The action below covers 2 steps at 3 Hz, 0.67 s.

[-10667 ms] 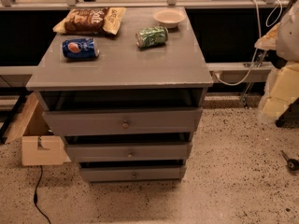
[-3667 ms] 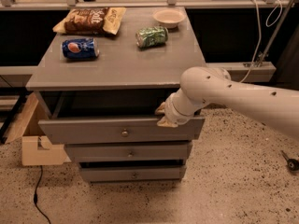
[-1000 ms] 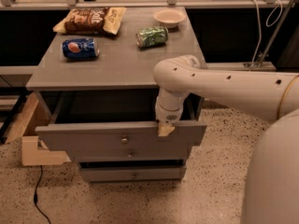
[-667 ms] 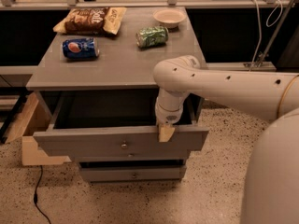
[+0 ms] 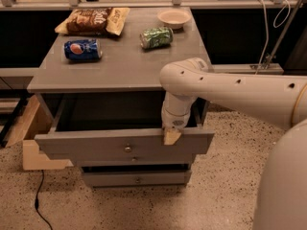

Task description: Open top drawer

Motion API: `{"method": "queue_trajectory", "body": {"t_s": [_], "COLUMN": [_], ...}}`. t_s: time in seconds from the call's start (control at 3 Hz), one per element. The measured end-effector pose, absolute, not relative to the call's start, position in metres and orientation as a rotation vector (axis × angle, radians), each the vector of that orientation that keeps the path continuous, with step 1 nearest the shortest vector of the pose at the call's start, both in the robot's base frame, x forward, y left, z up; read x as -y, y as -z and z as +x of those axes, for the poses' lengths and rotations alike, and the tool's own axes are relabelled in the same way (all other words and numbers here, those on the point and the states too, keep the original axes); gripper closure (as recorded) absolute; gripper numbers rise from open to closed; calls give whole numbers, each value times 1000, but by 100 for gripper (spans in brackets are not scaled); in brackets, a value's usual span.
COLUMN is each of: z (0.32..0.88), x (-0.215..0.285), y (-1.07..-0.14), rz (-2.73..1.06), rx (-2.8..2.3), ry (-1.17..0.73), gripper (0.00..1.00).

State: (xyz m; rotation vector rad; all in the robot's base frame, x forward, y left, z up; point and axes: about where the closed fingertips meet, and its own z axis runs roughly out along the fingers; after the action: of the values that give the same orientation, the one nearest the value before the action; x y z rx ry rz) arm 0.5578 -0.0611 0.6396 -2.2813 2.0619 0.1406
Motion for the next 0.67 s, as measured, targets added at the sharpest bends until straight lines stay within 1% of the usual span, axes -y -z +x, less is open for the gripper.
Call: {"method": "queue_trajectory", "body": {"t_s": [0.67], "z": [558], "x": [61], "y": [-639], "rz": [-2284], "rx": [-2062], "ry": [-141], "gripper": [21]}}
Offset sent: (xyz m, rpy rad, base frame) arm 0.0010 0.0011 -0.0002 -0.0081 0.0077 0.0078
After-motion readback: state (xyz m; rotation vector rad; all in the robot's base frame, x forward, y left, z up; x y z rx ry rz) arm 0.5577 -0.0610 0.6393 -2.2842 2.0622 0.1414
